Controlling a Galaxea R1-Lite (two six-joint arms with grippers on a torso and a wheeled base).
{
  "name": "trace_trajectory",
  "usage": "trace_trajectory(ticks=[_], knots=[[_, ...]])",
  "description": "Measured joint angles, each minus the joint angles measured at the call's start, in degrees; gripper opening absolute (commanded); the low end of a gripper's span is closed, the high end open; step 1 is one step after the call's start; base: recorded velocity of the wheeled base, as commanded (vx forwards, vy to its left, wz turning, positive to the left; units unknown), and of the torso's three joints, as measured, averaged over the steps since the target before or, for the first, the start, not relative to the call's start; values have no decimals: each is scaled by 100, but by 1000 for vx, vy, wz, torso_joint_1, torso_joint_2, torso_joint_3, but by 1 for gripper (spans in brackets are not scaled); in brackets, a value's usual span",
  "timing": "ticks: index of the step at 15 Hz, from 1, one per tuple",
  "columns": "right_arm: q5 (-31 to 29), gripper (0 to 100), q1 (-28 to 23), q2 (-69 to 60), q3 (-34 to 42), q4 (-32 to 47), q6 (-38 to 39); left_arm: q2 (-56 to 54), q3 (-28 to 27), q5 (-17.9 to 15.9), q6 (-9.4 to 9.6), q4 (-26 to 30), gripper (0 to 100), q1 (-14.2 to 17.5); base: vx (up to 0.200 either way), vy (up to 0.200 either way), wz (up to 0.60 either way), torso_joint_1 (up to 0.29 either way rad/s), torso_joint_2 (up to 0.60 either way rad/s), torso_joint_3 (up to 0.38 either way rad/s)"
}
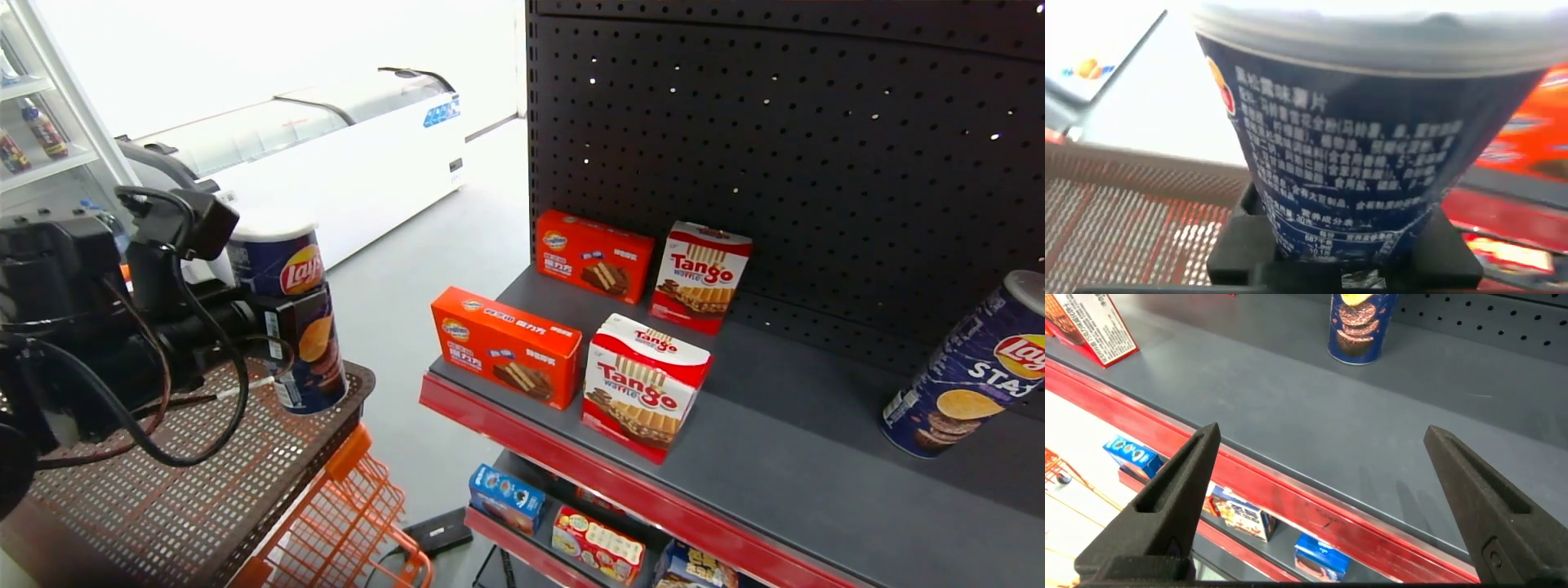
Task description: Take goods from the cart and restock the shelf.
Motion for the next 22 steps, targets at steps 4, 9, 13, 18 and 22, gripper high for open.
trace_trajectory(ticks=[4, 9, 13, 18, 22], knots=[[0, 100, 4, 0, 0, 0, 0, -653, -325, 20, 40, 944, 0, -880, 0, 0, 0, 0, 0, 0], [0, 100, 0, 0, 0, 0, 0, -844, -172, -66, 379, 930, 0, -1426, 0, 0, 0, 0, 0, 0], [9, 100, 0, 0, -5, 2, -9, -1061, 88, -145, 462, 752, 0, -1794, 0, 0, 0, 0, 0, 0], [11, 100, 0, 0, 0, 0, -9, -1174, 11, -87, 358, 785, 0, -2150, 0, 0, 0, 0, 0, 0], [7, 100, 4, 0, -5, 2, 4, -1569, 146, 69, 35, 961, 0, -2773, 0, 0, 0, 0, 0, 0]])
